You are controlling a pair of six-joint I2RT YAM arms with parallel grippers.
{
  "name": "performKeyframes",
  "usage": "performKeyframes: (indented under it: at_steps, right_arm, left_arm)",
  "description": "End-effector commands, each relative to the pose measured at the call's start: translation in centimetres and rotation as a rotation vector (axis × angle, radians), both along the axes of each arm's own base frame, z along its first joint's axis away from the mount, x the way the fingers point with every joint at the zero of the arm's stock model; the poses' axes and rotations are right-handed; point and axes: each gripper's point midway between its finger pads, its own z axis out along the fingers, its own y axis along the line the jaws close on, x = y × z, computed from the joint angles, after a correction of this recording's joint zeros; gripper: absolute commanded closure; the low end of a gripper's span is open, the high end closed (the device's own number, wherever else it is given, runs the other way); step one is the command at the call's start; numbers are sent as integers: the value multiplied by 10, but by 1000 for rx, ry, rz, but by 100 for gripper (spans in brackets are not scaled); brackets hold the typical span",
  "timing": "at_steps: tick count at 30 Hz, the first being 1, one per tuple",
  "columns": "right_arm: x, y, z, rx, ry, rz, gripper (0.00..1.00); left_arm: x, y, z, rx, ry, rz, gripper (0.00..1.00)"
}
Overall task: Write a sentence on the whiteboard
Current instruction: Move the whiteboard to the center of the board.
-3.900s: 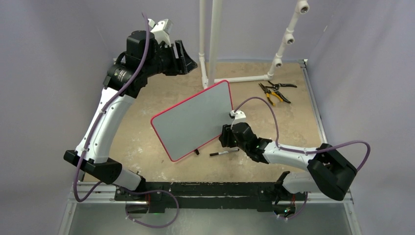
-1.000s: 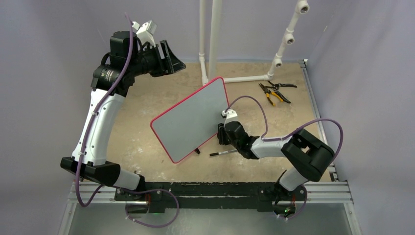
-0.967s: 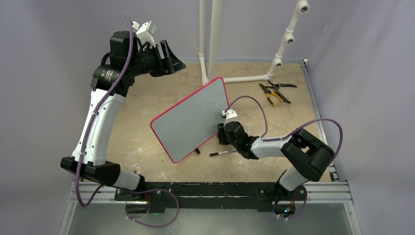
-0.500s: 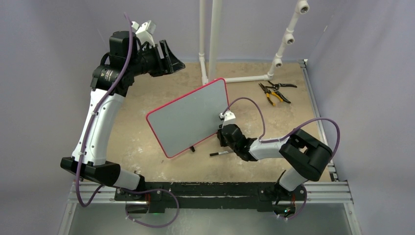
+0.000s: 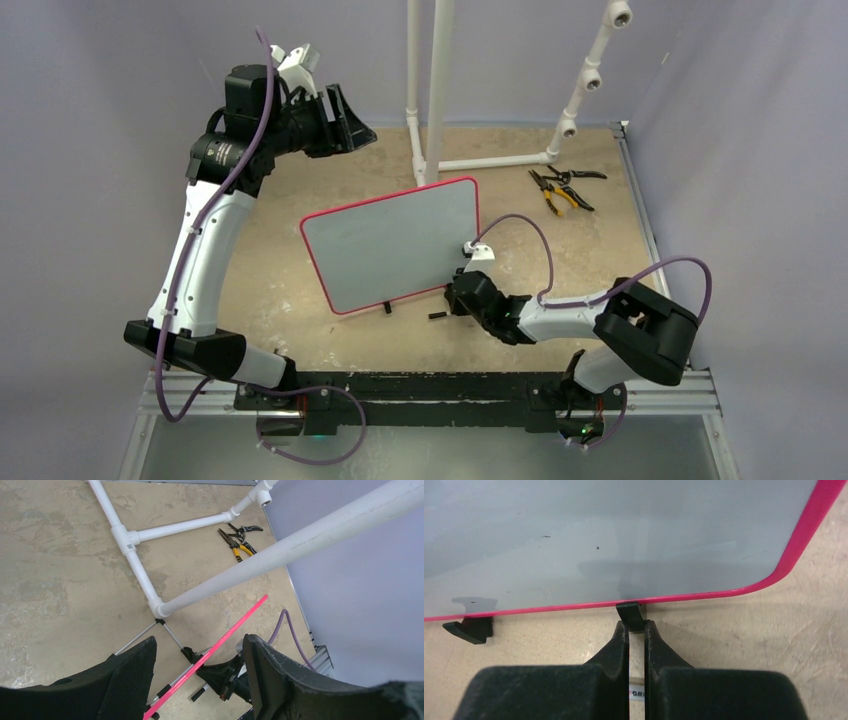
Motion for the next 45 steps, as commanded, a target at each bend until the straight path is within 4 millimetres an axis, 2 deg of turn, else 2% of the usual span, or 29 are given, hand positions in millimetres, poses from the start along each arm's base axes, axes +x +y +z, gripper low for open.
performKeyframes:
  at_steps: [1,10,21,28,39,45]
  right_arm:
    - [-18,-39,-24,-34,115,-172,100]
    - [-22,-47,-32,-50,165,-238,100]
    - [0,-50,-19,-114,99,-306,100]
    - [10,-61,-15,-176,80,-389,100]
    - [20,-77,-10,-180,73,-467,100]
    - [27,-72,0,-168,31,-442,98]
  left_arm:
    - [-3,6,9,11,-43,10,37]
    - [-2,6,10,11,-45,11,37]
    - [-3,5,9,-1,-35,9,37]
    - [-4,7,10,3,-40,18,37]
    - [-6,10,12,13,-50,29,37]
    - [-8,14,10,35,-56,32,36]
